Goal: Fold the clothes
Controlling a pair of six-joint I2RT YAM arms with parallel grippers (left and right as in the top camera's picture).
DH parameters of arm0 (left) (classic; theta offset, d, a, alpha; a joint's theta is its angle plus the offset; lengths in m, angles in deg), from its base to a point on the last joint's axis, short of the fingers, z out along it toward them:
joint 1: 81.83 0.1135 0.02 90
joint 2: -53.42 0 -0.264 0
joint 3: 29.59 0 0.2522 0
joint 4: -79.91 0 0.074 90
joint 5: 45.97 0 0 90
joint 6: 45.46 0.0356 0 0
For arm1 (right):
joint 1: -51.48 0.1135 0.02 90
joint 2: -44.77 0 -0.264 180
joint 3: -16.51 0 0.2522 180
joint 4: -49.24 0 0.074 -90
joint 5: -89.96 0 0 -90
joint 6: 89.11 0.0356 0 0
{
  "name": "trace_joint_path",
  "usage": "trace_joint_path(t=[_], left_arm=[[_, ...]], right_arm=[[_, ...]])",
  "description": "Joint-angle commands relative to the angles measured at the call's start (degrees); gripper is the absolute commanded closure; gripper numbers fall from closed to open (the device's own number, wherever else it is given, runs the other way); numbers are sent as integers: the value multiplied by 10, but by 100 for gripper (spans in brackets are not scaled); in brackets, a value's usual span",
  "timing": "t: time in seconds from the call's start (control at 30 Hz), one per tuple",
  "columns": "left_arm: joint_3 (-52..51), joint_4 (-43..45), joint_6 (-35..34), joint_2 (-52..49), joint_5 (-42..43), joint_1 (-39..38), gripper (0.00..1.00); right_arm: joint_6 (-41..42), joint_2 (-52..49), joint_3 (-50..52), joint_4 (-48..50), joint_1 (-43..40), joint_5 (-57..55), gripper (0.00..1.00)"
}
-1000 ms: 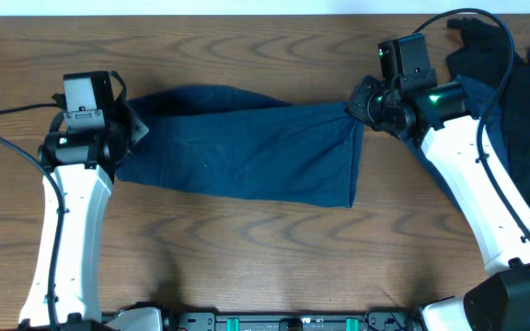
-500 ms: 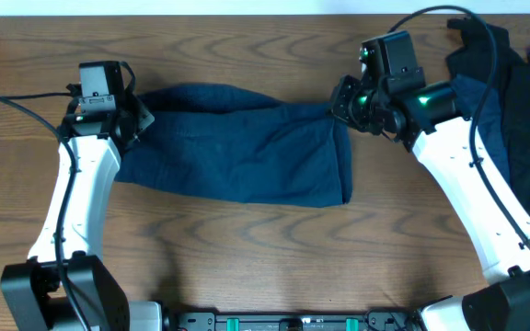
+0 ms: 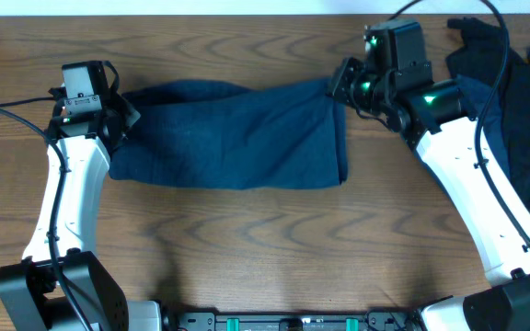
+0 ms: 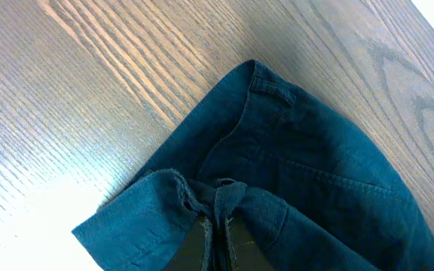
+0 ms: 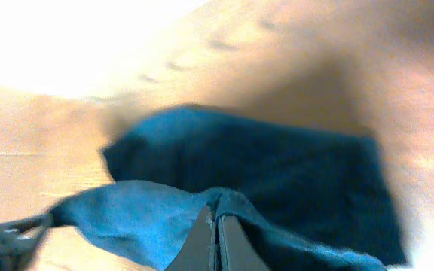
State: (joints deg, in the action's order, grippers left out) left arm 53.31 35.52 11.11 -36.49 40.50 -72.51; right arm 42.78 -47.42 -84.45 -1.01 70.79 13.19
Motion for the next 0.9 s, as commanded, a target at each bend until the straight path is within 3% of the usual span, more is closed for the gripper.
trace_joint_path(t=[0.0,0.47,0.87], left_arm=[[12,1,-9,-7,-24,3,94],[12,15,-12,-11,-35,3,94],[11,42,-11,-47,-36,3,94]], right_arm=[[-19,12,-17,18,-1,37,99],[-19,-14,-19,-45,-5,-124,99],[-60,-168,-19,84,-17,-149,99]])
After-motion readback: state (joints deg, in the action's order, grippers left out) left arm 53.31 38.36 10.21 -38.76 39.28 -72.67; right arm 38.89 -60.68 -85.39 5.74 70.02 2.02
